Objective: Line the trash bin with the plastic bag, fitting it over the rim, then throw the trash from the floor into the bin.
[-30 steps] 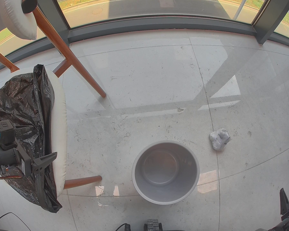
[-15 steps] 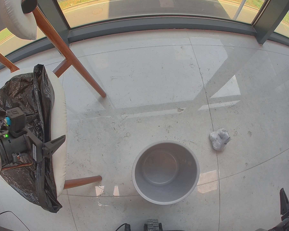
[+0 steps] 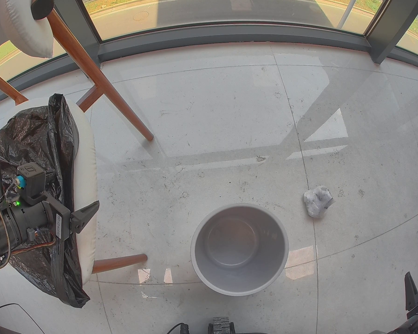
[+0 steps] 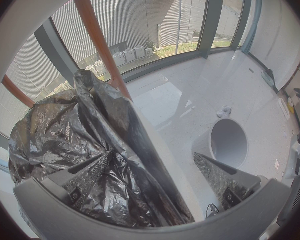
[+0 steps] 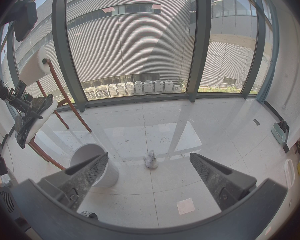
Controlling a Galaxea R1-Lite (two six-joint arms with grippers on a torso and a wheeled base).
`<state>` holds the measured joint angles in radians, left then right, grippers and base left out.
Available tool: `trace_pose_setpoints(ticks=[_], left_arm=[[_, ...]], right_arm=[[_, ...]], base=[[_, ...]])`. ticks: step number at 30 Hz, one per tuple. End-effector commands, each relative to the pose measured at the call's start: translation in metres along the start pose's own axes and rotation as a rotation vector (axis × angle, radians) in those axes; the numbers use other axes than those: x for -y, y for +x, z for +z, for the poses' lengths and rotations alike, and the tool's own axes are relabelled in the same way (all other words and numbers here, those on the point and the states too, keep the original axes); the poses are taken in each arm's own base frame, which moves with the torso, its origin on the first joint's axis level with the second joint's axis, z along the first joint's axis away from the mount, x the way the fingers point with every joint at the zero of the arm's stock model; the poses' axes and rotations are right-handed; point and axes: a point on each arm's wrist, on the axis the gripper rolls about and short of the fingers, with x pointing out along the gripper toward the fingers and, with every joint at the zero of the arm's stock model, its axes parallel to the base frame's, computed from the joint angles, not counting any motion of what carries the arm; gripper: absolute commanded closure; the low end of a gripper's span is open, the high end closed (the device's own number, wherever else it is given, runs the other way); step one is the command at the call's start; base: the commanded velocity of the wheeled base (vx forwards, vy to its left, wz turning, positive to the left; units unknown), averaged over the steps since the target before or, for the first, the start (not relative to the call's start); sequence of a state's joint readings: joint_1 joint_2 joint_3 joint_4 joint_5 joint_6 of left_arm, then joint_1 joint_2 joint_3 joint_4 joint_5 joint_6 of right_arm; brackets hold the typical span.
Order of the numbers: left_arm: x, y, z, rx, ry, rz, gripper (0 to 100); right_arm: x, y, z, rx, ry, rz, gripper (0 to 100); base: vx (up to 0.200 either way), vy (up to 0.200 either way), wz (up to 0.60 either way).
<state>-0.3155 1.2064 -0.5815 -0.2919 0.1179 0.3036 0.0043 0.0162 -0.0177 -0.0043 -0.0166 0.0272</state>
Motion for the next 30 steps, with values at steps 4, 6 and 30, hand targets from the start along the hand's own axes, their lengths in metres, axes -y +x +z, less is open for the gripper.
trace_pose_setpoints(ticks=[4,6,30], left_arm=[[0.000,-0.003,-0.004,-0.012,-0.003,0.028,0],[0.000,-0.003,-0.004,-0.012,-0.003,0.028,0],[0.005,-0.047,0.000,0.096,-0.290,-0.044,100]], right_arm=[[0.000,0.001,-0.005,-0.007,0.000,0.000,0],[0.000,0.001,-0.005,-0.007,0.000,0.000,0],[0.000,0.001,-0.005,-0.007,0.002,0.000,0]], base=[[0.000,0.000,0.00],[0.000,0.000,0.00],[0.000,0.000,0.00]])
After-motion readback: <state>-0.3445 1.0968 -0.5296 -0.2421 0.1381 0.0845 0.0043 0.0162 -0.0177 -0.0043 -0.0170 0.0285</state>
